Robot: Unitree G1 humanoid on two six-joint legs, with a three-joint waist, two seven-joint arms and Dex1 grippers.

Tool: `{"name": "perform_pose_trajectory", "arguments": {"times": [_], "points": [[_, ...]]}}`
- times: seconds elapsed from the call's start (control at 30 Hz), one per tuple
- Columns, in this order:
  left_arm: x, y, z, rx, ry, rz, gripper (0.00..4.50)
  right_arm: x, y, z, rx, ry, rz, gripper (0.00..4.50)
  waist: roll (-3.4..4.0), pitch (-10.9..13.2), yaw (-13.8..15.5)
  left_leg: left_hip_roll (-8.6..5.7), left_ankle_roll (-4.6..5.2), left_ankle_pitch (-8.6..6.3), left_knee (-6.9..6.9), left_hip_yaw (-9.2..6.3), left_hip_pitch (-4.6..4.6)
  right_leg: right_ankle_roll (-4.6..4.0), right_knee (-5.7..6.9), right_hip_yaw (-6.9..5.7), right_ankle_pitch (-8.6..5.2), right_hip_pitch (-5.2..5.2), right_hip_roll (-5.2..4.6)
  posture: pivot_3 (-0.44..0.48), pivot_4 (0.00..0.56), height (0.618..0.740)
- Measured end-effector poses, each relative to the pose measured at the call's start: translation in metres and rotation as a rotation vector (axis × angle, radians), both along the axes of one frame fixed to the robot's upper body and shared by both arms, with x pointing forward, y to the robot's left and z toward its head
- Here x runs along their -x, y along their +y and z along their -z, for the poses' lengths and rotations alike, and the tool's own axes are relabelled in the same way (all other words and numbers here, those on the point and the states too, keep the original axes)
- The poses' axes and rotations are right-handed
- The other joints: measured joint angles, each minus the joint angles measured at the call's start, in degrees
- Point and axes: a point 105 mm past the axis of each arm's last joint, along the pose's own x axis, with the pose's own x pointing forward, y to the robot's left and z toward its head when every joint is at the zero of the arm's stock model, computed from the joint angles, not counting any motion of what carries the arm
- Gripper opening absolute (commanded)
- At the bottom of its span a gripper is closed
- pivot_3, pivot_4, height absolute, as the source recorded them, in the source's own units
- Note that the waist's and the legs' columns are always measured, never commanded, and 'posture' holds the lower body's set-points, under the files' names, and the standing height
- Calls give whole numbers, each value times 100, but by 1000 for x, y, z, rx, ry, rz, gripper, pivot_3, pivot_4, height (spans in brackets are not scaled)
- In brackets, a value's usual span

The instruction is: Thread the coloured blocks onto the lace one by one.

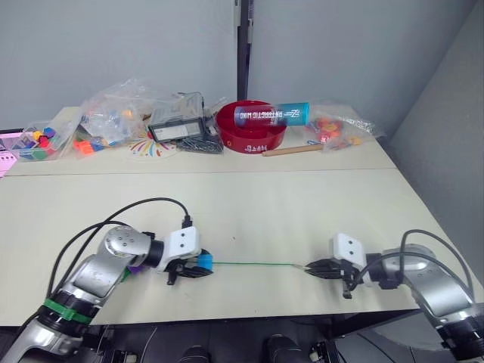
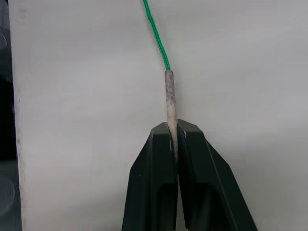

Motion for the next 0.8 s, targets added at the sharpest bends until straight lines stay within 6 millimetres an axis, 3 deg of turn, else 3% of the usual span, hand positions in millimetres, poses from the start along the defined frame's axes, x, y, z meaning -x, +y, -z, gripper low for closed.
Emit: {"name": "perform_pose_trajectory", "arguments": {"times": [0.27,0.8], "points": [[5,29,1,-40,11,-22,1392,4,-18,1,13,-8,48,0,10,-6,-40,2,1,0,-13,10,22,18,3,10,-13,8,3,0,150,731],[9,46,1,-49,14,-68,1392,-13,-43,-2,44,-50,157,0,15,-10,-73,3,1,-1,-14,13,27,18,4,12,-12,12,3,0,150,731]]}}
